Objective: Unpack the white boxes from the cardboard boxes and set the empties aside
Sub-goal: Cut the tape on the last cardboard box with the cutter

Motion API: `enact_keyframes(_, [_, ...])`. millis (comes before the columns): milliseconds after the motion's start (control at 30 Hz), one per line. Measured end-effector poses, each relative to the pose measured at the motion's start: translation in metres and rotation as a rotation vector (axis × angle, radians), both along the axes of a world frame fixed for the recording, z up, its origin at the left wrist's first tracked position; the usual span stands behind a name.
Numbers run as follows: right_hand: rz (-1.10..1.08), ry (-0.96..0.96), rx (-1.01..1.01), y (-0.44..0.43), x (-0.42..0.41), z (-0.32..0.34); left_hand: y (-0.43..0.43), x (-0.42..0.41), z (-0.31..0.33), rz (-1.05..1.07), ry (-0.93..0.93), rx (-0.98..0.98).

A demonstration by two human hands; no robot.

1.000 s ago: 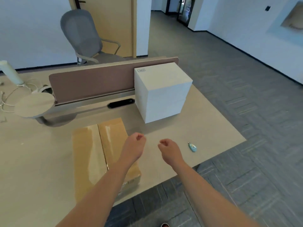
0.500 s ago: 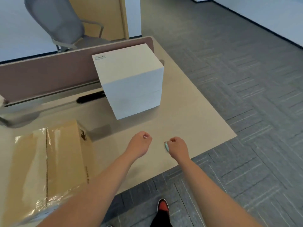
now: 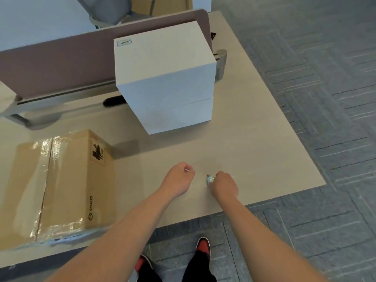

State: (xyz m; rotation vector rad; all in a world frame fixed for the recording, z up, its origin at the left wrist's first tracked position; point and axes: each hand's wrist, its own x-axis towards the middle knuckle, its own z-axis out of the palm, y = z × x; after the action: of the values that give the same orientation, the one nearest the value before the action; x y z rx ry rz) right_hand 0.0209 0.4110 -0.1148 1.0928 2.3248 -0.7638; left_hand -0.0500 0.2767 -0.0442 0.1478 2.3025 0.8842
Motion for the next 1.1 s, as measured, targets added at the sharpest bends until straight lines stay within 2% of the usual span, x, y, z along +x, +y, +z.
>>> enact_keyframes(200, [0.054,0.019,0.003,-0.01,-0.006,-0.012,-0.012,-0.004,0.0,0.025,0.016,-0.01])
enact_keyframes(333, [0.02,0.163,-0.103,-0.023,-0.016,-0.005,-0.032,-0.01,0.012,0.068,0.024,0.002])
enact_keyframes(567, [-0.056,0.475,-0.293,-0.075,-0.06,0.059,-0.095,-0.037,0.075,0.26,0.048,0.136])
enact_keyframes(700, [0.02,0.574,-0.33,-0.12,-0.089,0.103,-0.145,-0.055,0.114,0.355,0.092,0.211])
enact_keyframes(967, [0.218,0.554,-0.296,-0.234,-0.138,0.158,-0.274,-0.098,0.146,0.435,0.18,0.284])
enact_keyframes(1100, [0.211,0.563,-0.246,-0.294,-0.159,0.169,-0.343,-0.13,0.141,0.359,0.21,0.264])
